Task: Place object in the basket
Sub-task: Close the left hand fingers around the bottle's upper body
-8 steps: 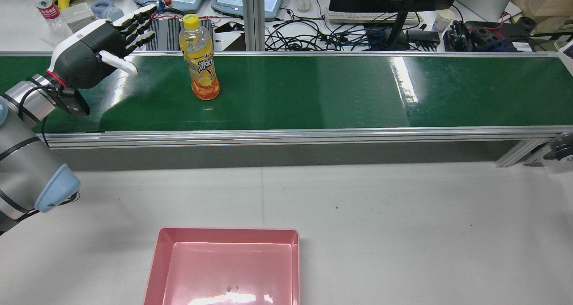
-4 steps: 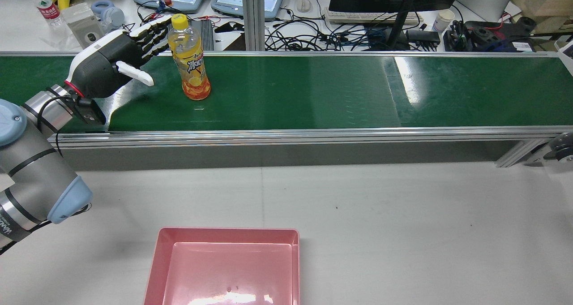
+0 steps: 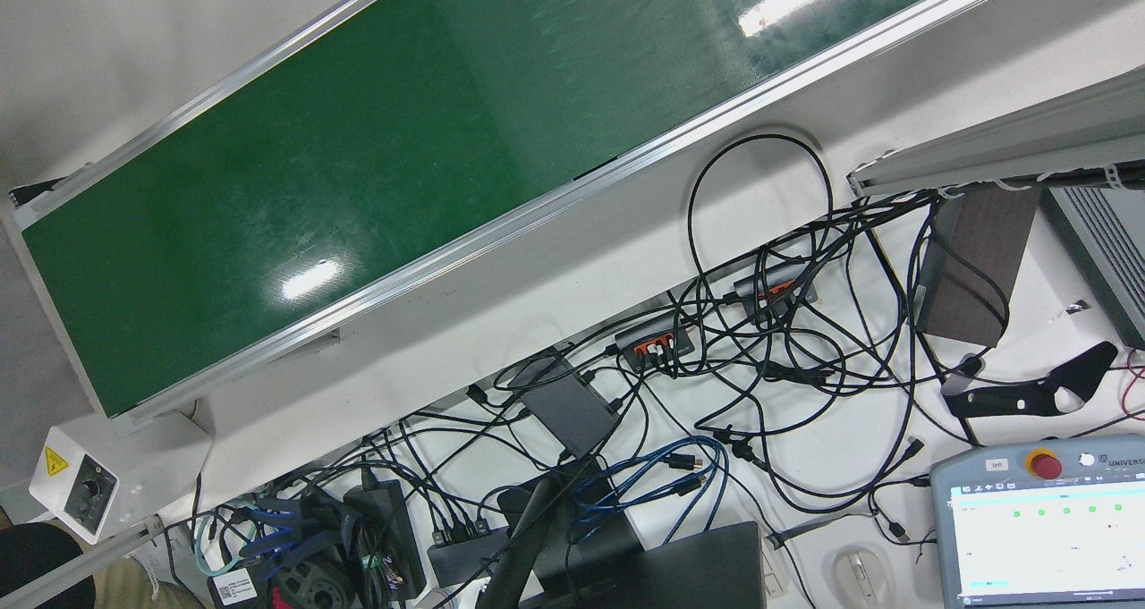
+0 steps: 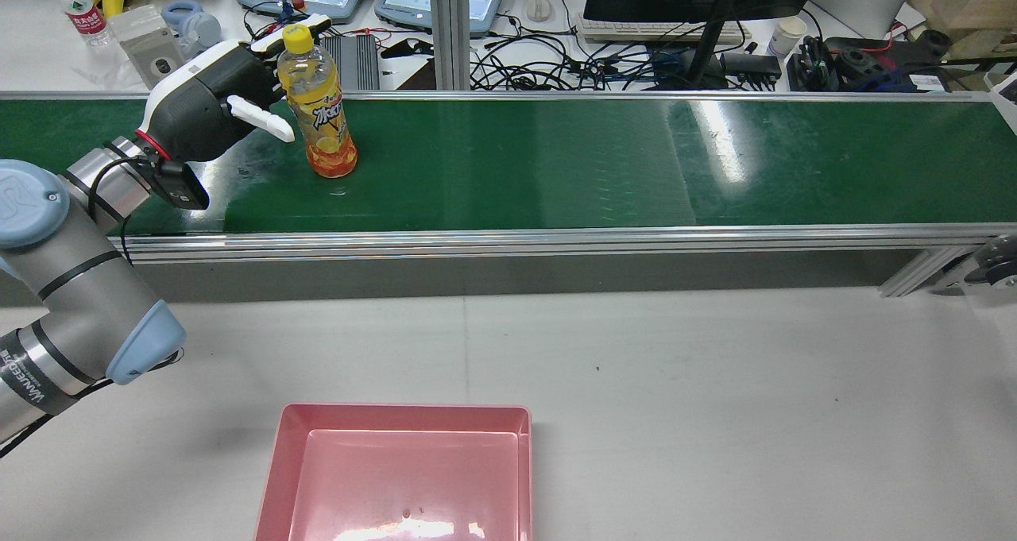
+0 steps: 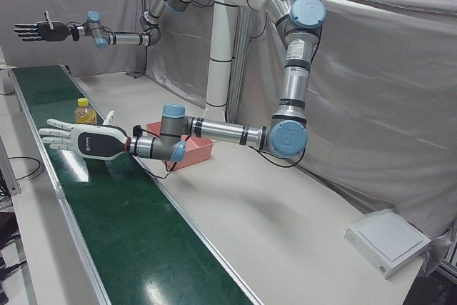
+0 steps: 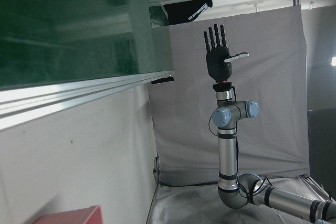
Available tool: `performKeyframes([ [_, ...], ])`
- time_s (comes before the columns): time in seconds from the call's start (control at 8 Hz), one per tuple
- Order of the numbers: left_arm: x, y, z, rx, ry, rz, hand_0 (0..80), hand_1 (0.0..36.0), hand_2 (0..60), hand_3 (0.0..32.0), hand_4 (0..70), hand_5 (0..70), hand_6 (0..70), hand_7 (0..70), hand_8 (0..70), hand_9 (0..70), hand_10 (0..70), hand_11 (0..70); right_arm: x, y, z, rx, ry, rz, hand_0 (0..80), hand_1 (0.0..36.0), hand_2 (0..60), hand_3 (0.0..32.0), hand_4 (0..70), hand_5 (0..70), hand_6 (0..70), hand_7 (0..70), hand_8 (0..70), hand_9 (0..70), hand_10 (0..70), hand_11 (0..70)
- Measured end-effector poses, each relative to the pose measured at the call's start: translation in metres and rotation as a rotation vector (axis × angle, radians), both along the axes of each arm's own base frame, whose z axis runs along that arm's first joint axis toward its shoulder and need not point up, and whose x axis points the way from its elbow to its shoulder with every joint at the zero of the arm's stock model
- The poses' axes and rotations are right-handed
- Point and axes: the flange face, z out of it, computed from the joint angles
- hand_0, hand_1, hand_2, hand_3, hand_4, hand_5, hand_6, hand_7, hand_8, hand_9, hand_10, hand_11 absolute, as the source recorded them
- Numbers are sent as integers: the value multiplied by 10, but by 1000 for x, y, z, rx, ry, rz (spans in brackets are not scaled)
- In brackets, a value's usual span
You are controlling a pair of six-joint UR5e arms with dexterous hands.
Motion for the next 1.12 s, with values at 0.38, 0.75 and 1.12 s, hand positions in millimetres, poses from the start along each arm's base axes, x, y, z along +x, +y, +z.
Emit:
performKeyframes([
  [0.38,11,-13,-14,7,3,7,645,109,0,0,673,700,448,612,503,692,699,700,0,-1,-1,2,0,0,0,0,0,0,0,0,0,0,0,0,0,0],
  [0.75,25,-11,-28,16,5,49,527,212,600,0,509,700,700,700,700,700,700,700,0,-1,-1,3,0,0,0,0,0,0,0,0,0,0,0,0,0,0],
  [1.12,25,-6,-39,37,25,82,533,202,600,0,452,700,652,700,700,700,700,700,0,0,-1,2,0,0,0,0,0,0,0,0,0,0,0,0,0,0],
])
